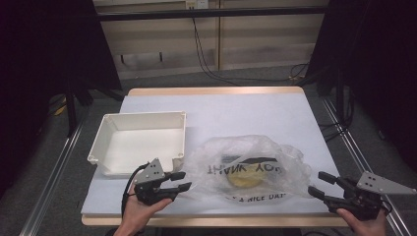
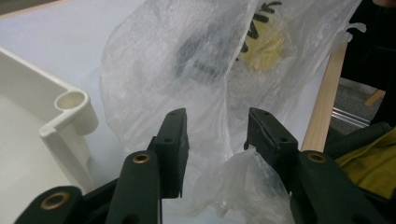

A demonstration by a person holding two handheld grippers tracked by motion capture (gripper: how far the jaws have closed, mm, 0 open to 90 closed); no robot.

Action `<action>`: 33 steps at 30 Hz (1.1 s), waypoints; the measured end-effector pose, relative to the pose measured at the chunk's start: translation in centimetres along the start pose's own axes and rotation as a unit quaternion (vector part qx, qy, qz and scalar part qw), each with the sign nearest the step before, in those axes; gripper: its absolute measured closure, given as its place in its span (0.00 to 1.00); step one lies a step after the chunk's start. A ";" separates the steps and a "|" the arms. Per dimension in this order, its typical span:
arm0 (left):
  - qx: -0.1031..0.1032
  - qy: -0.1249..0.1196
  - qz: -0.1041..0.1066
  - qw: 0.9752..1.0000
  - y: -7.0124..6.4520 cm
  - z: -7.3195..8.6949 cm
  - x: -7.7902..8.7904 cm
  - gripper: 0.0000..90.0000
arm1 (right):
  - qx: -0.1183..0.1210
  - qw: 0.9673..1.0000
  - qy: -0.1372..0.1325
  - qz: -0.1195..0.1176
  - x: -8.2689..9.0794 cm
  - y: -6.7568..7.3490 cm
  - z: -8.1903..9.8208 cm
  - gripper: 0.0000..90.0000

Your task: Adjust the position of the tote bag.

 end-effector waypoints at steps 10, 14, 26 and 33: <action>-0.010 -0.006 0.010 1.000 -0.9 -1.1 -0.5 0.68 | 0.015 1.000 -0.003 -0.012 -1.3 1.2 -2.0 0.26; -0.021 0.003 0.030 0.999 -1.9 -1.4 -1.2 0.82 | 0.024 0.999 -0.010 -0.021 -1.6 1.5 -3.3 0.29; -0.060 0.064 0.059 0.994 -3.5 -2.5 -6.8 1.00 | 0.060 0.995 -0.031 -0.072 -2.6 2.8 -6.8 0.96; -0.067 0.066 0.059 0.994 -3.1 -3.7 -9.0 1.00 | 0.087 0.989 0.015 -0.119 -5.4 4.6 -6.5 1.00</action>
Point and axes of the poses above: each handheld gripper's, and its own axes: x roughly backward along the jaws, z roughly out of its underside, y roughly to its left, the point moved 4 cm from there along -x, roughly forward along the jaws, and after that the axes turned 8 degrees about x, right-handed, at the moved point
